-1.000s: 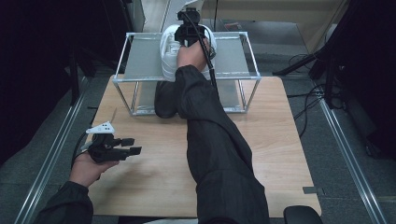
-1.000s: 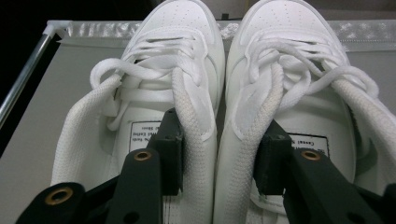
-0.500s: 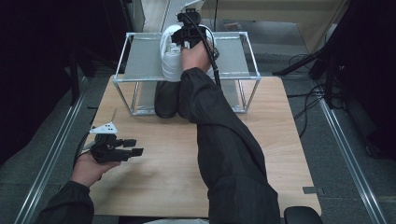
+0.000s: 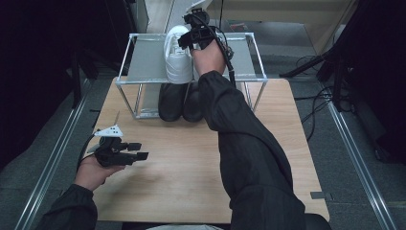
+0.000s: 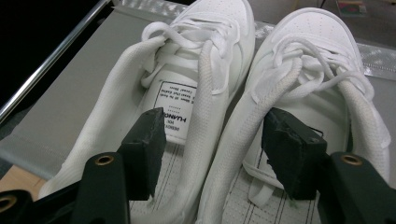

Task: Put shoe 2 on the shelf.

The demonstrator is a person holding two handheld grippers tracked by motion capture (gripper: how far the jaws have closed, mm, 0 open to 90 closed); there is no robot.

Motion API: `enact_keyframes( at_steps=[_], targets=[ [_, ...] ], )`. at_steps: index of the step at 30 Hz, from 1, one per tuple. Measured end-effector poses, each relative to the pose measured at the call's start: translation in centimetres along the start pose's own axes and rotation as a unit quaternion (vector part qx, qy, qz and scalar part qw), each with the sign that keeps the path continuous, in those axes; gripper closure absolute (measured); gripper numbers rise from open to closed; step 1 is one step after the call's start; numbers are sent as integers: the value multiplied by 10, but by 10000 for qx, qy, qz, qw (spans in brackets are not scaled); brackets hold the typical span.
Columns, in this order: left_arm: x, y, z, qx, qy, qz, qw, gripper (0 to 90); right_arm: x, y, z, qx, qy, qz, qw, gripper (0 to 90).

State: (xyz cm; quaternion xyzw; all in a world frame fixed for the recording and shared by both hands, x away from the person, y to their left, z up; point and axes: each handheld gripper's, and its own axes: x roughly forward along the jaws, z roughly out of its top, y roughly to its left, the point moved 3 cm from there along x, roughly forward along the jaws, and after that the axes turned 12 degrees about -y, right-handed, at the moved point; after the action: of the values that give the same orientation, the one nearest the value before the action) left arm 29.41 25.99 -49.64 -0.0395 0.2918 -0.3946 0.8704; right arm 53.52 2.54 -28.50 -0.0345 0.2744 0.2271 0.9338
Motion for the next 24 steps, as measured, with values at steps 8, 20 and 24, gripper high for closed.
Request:
enact_keyframes(
  at_steps=[8,20,24],
  targets=[
    [2,-1,0,38,36,-13,10000,421,-14,-4,0,13,-32,379,9993,428],
    [2,0,0,36,50,-17,10000,418,-33,6,-5,-201,-45,885,9959,416],
    [3,0,0,36,94,-5,9999,412,-41,8,-7,-262,-214,1044,9940,417]
  ],
)
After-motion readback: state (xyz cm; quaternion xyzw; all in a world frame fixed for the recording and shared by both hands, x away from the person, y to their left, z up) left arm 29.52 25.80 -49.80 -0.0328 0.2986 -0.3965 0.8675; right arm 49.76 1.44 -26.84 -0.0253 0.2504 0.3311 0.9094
